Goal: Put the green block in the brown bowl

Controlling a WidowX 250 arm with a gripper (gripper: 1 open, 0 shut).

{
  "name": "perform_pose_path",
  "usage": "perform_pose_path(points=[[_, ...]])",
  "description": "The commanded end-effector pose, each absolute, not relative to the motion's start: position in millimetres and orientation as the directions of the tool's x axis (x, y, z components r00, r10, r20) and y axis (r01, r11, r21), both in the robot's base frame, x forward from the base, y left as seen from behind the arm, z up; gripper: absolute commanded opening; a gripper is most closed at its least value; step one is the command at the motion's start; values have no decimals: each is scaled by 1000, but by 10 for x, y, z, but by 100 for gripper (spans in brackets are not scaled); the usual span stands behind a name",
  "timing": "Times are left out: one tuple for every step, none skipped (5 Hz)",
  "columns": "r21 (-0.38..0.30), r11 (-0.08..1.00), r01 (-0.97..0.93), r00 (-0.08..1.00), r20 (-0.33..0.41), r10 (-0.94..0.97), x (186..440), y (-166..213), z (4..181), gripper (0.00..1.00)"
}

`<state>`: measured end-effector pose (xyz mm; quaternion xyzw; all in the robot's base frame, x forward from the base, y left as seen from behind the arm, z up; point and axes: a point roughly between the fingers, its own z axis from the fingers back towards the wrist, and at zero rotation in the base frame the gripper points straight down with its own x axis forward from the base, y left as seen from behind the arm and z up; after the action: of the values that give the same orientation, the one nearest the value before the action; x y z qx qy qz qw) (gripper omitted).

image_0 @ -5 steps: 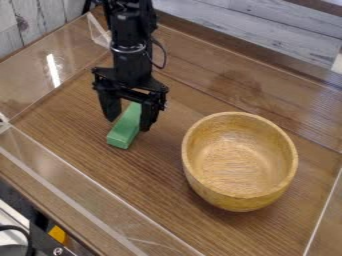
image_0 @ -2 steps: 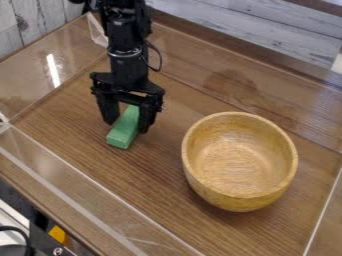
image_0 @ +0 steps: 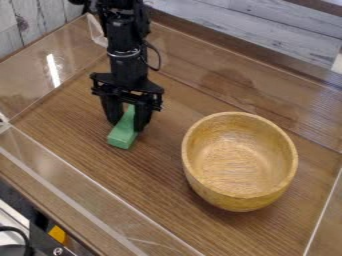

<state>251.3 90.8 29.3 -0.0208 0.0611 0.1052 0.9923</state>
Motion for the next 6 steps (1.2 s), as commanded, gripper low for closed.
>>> perform_pose_path(points=[[-39, 976, -213, 975, -77, 210, 2581, 959, 404, 0], [-40, 975, -217, 974, -79, 213, 2571, 945, 427, 0], [-42, 975, -220, 973, -80, 216, 2561, 932, 450, 0], [-43, 974, -223, 972, -82, 219, 2550, 917, 477, 0], [-44, 973, -226, 972, -83, 222, 2538, 902, 509, 0], [-44, 973, -228, 971, -83, 224, 2528, 888, 545, 0]])
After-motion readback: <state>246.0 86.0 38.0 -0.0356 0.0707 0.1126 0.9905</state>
